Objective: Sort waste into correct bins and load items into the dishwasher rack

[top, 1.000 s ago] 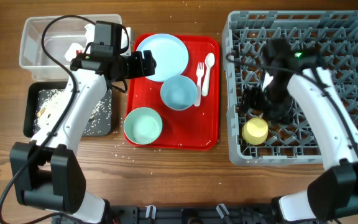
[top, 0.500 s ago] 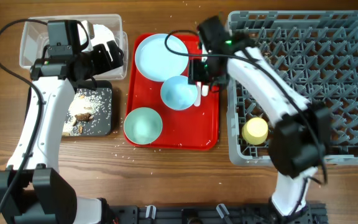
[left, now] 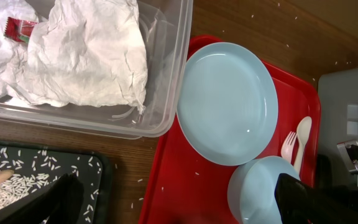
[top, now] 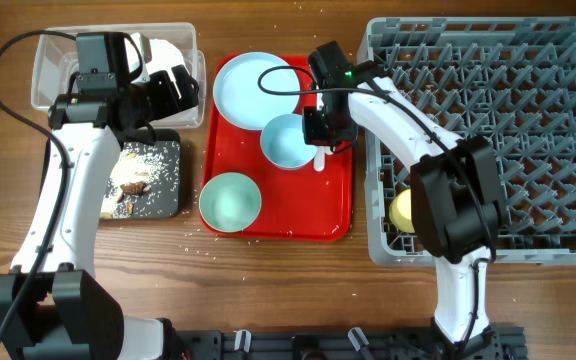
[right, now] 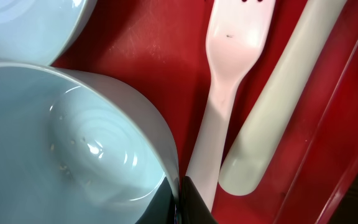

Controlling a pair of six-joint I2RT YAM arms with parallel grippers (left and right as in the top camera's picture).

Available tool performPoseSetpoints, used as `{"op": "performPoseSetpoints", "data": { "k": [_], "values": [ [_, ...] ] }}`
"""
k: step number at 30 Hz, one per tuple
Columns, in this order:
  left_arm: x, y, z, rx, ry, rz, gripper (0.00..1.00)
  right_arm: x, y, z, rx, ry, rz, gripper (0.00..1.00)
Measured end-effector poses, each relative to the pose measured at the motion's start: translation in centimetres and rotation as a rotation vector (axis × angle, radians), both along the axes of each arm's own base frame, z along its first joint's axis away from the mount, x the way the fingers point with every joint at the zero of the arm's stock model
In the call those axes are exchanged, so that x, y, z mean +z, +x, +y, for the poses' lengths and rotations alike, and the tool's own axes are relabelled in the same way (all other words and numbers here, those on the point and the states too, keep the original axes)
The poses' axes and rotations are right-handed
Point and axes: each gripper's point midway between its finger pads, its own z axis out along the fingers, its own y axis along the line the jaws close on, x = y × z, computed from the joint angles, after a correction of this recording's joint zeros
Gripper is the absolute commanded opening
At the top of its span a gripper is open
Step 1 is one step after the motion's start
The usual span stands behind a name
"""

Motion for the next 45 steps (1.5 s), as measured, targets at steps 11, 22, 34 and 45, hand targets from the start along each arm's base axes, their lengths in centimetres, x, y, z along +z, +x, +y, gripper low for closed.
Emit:
{"op": "performPoseSetpoints", "data": {
  "k": [11, 22, 34, 45],
  "values": [
    [0.0, 0.0, 0.0, 0.000, 0.000, 0.000, 1.00, 27.9, 3.7, -18.7, -0.545, -0.305, -0.745, 0.04],
    [0.0, 0.0, 0.0, -0.001, 0.000, 0.001, 1.00, 23.0, 12.4, -23.7, -0.488, -1.031, -0.858, 0.04],
    [0.0, 0.0, 0.0, 0.000, 0.000, 0.000, 1.00, 17.5, 15.9, -23.1, -0.313, -1.177, -0.798, 0.04],
    [0.0, 0.0, 0.0, 0.000, 0.000, 0.000, 1.00, 13.6, 15.6, -19.8, -0.124, -1.147, -0.714, 0.37]
  ]
}}
